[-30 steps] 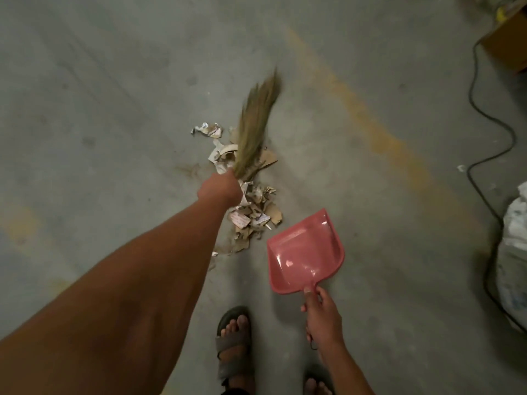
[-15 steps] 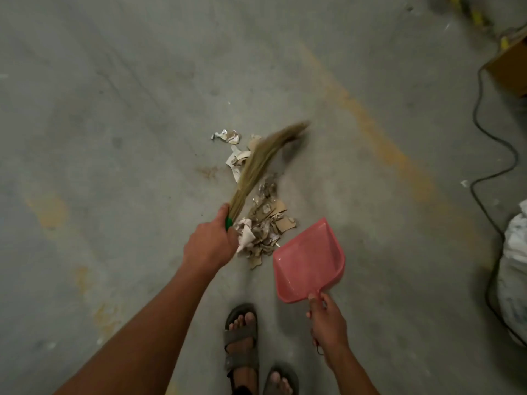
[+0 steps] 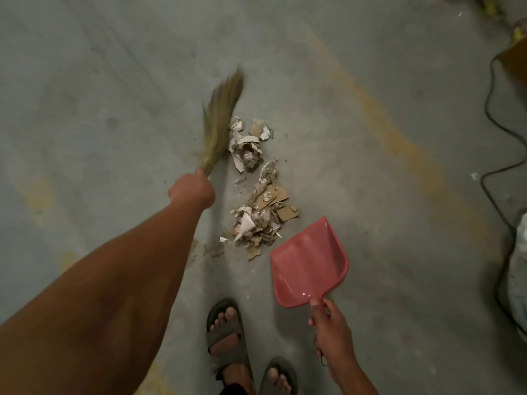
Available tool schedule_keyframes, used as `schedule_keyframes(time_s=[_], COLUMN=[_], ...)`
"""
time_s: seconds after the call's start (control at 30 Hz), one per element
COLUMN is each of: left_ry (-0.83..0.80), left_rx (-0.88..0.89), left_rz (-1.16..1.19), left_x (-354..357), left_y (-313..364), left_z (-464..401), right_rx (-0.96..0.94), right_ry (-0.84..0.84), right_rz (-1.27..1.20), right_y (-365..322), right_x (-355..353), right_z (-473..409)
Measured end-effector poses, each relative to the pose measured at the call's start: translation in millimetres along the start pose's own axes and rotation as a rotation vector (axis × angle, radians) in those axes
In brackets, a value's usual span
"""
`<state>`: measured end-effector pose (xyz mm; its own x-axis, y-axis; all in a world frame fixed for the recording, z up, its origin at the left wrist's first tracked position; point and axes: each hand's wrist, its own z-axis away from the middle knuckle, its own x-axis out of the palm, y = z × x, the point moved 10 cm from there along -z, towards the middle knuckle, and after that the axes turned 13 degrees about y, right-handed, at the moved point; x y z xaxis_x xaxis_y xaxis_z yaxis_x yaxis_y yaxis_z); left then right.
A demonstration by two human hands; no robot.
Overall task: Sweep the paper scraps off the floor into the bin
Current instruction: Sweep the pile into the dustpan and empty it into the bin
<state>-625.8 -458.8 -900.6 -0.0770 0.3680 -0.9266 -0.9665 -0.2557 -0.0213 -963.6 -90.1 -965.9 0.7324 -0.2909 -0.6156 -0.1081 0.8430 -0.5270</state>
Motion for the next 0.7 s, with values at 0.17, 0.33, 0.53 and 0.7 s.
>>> schedule_keyframes(time_s=[0.17,0.33,0.53,0.7], left_ry=[-0.037,-0.048,0.042,0.082], left_rx=[0.081,0.069,0.001,0.049], left_rz=[-0.06,-0.044,0.102,0.172], left_x=[36,46,35,18], left_y=[-30,-66,-75,-27], left_z=[44,109,159,142], right_rx=[0.017,0.037,0.001,-0.022], right_ry=[0.012,0.011,-0.016,-0.028], right_rz=[0.037,0.042,0.056,0.043], right_y=[12,11,7,13], right_x=[3,-1,-14,-17], right_z=[3,9,15,13])
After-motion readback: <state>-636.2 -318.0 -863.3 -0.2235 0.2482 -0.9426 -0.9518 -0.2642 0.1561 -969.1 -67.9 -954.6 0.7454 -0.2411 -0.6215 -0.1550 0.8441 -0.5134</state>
